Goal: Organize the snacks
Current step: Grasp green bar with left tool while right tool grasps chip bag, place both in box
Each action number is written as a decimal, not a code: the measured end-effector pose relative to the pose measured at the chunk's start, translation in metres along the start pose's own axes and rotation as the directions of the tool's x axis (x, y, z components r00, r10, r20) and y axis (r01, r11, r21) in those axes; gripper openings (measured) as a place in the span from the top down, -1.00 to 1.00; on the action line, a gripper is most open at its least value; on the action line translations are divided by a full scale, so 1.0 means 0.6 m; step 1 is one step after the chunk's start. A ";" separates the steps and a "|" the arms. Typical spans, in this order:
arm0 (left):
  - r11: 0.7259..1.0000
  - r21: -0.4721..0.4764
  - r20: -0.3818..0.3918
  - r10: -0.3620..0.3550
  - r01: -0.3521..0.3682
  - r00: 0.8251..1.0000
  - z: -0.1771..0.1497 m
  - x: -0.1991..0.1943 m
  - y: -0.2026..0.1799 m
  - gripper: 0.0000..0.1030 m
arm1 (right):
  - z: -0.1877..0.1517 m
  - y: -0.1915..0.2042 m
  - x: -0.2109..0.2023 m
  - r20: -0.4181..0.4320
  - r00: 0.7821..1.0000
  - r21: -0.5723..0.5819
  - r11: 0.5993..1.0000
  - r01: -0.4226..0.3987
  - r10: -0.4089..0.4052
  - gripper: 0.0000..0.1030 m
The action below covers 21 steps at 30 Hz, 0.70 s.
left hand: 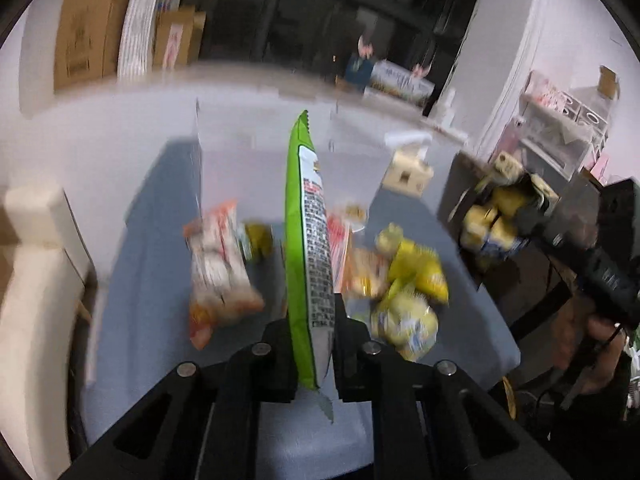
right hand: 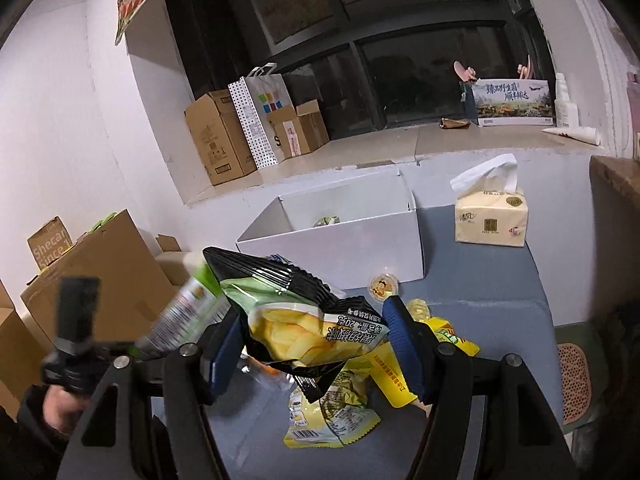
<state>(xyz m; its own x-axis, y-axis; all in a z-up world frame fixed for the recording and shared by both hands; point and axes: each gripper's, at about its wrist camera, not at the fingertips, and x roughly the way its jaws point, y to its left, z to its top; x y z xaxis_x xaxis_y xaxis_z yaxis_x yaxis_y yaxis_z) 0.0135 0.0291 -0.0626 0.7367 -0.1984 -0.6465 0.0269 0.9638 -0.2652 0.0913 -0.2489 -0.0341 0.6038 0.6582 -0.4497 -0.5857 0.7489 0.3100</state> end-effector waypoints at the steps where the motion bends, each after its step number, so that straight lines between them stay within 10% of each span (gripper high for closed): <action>1: 1.000 0.004 0.023 0.008 -0.008 1.000 0.014 -0.008 0.000 0.72 | 0.002 0.002 0.003 0.004 1.000 -0.004 1.000 0.001 -0.001 -0.39; 11: 0.999 0.004 0.130 0.040 -0.041 0.991 0.225 0.075 0.040 0.72 | 0.128 -0.003 0.138 -0.028 0.998 -0.029 0.998 0.058 -0.059 -0.40; 21: 0.987 -0.108 0.048 0.127 -0.121 0.991 0.325 0.250 0.104 0.68 | 0.252 -0.053 0.349 -0.133 0.983 0.052 0.990 0.131 -0.123 -0.40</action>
<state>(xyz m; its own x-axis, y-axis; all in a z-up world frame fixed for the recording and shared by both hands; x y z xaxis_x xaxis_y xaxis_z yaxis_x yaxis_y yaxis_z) 0.2572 0.0943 -0.0365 0.7655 -0.0661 -0.6401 -0.1353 0.9559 -0.2606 0.3179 -0.1234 -0.0114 0.5940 0.5451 -0.5916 -0.4727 0.8316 0.2916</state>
